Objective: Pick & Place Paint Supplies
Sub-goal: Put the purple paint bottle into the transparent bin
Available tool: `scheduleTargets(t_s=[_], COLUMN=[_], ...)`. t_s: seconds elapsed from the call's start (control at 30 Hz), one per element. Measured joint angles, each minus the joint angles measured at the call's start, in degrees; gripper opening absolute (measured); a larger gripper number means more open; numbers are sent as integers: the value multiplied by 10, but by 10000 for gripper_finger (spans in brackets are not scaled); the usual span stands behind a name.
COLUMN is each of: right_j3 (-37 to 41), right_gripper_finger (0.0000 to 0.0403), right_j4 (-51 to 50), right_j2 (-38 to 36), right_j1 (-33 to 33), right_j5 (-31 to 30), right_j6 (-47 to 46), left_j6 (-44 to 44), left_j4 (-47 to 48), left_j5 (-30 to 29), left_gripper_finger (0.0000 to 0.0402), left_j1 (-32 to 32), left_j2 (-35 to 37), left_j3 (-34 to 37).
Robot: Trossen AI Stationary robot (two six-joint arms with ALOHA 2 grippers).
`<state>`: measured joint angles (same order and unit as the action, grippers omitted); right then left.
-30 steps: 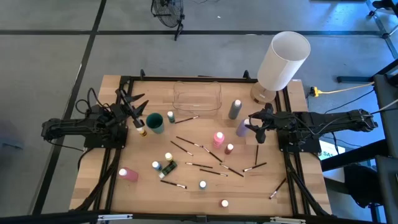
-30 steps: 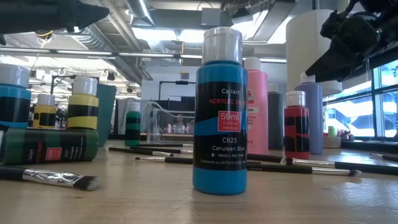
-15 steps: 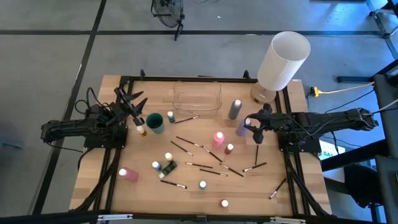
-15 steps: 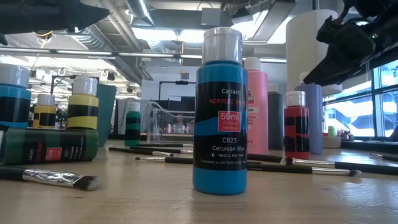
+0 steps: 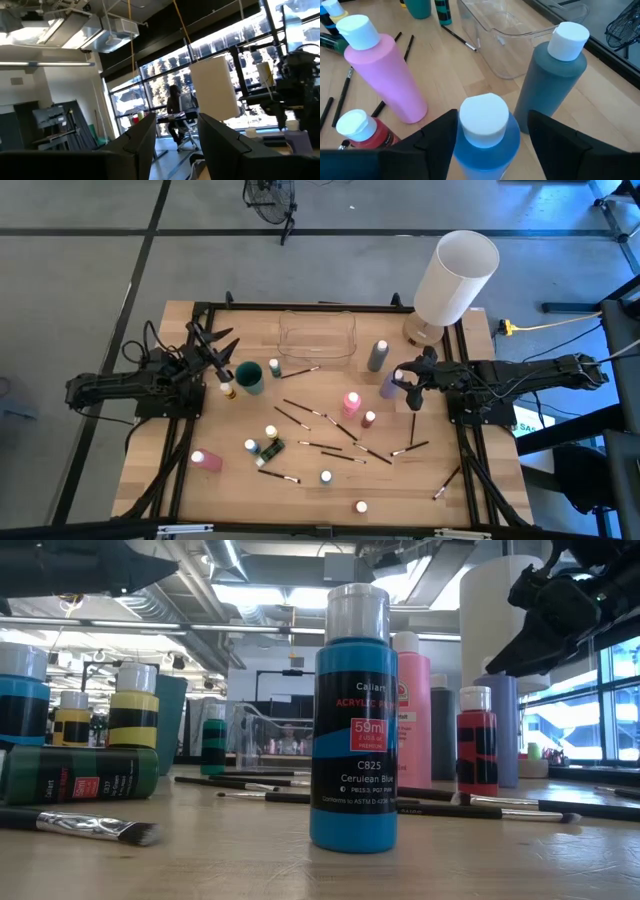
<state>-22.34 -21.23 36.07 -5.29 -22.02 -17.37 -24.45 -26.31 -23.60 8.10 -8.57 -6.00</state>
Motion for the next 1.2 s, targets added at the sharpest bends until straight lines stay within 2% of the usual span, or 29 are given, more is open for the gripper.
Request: scheduleTargets(t_s=[0.17, 0.5, 0.87, 1.0, 1.2], right_j3=[0, -2, -10, -45, -121], right_gripper_finger=[197, 116, 116, 116, 116], right_j4=[-2, 1, 1, -10, -15], right_j2=[1, 15, 16, 18, 30], right_j1=[0, 0, 0, -2, -17], right_j5=[0, -1, 26, 54, 49], right_j6=[0, 6, -9, 5, 47], left_j6=[22, 40, 82, 87, 87], left_j4=[0, 13, 33, 51, 54], left_j5=[-23, -23, -23, -23, -23], left_gripper_finger=[141, 141, 141, 141, 141], left_j1=[0, 0, 0, 0, 0], left_j2=[0, 0, 1, 1, 1], left_j3=[0, 0, 0, 0, 0])
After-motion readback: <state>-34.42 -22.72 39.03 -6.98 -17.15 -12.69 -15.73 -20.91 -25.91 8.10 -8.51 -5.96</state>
